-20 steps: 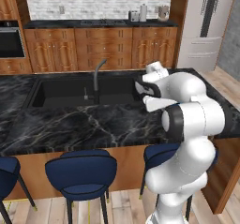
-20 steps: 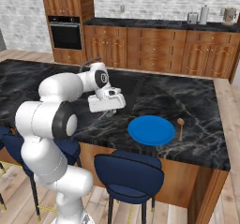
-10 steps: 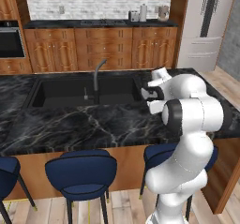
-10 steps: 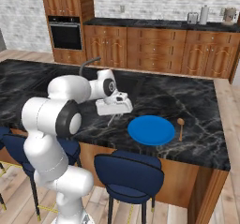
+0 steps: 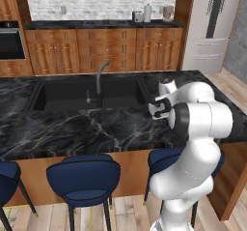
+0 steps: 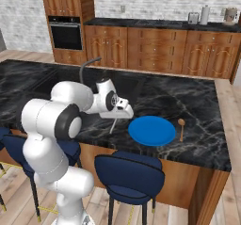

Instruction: Take the fork and place it on the left side of the plate. Then take the spoon and place it on the right side of the plate. Make sure they're directly next to the plate.

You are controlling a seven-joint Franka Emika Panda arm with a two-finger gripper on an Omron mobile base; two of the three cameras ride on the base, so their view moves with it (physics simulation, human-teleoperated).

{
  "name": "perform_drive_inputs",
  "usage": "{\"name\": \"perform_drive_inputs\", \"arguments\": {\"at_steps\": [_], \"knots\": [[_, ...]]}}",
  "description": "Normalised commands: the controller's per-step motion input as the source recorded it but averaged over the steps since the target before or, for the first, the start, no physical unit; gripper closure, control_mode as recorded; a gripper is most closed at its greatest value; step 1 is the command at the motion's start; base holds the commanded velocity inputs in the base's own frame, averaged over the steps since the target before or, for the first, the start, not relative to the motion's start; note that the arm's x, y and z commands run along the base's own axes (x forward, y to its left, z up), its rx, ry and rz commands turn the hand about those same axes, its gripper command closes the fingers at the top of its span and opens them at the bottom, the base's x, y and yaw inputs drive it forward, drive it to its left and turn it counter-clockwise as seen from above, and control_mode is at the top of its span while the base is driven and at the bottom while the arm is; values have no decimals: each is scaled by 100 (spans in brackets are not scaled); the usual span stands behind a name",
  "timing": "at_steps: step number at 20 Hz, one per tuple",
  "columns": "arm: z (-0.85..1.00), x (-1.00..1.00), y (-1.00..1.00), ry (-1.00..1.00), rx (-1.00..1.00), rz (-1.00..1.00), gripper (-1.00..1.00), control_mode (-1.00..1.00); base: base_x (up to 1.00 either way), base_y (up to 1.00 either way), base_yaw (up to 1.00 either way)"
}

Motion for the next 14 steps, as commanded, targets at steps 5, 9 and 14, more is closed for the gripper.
{"name": "perform_drive_inputs", "arguments": {"at_steps": [5,9,14], "knots": [[-19,47,0,0,0,0,100,-100,0,0,0],[-24,56,0,0,0,0,100,-100,0,0,0],[-18,45,-3,0,0,0,100,-100,0,0,0]]}}
